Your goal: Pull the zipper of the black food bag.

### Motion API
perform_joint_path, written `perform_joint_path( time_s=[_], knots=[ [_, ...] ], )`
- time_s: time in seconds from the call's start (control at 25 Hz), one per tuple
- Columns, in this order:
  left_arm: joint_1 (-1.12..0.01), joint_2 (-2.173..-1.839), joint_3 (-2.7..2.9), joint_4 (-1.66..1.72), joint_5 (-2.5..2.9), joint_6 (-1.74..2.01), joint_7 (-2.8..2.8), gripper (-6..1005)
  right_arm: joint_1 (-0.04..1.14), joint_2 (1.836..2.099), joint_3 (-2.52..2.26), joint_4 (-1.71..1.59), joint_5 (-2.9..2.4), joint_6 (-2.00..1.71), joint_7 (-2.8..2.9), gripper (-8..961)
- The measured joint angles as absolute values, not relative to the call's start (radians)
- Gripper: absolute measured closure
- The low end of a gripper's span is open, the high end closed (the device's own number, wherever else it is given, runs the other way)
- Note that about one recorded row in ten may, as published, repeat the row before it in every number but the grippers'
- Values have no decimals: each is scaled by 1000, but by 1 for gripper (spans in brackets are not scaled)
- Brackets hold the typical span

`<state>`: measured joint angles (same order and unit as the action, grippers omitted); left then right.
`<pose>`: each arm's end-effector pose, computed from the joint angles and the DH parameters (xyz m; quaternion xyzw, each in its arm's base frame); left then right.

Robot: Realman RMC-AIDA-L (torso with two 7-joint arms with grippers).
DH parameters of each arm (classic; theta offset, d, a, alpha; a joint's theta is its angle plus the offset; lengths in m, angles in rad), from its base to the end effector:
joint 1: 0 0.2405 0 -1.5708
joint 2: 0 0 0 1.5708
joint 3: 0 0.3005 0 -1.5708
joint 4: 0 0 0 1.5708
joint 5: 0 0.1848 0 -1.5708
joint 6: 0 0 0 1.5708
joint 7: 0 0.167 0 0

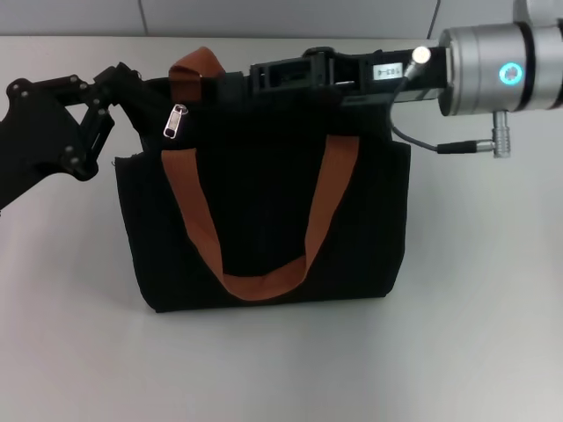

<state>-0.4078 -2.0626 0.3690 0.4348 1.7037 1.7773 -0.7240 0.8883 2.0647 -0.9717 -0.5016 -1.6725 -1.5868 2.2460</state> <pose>-0.2872 0.3059 0.0143 -0.8401 -0.0357 -0.4137 0.3490 0.1121 0.3816 -0.0662 0.8306 -0.4516 -0.2874 0.1533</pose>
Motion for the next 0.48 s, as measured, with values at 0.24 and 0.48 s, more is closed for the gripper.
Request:
perform_joint_path(
  time_s=[0.24,0.48],
  knots=[
    [-415,-2065,370,431,1703,1777,-716,972,925,2064,-979,-509,-1719,-1544,2303,570],
    [-418,-2068,368,430,1701,1776,-707,971,954,2063,-989,-511,-1747,-1517,2334,570]
  ],
)
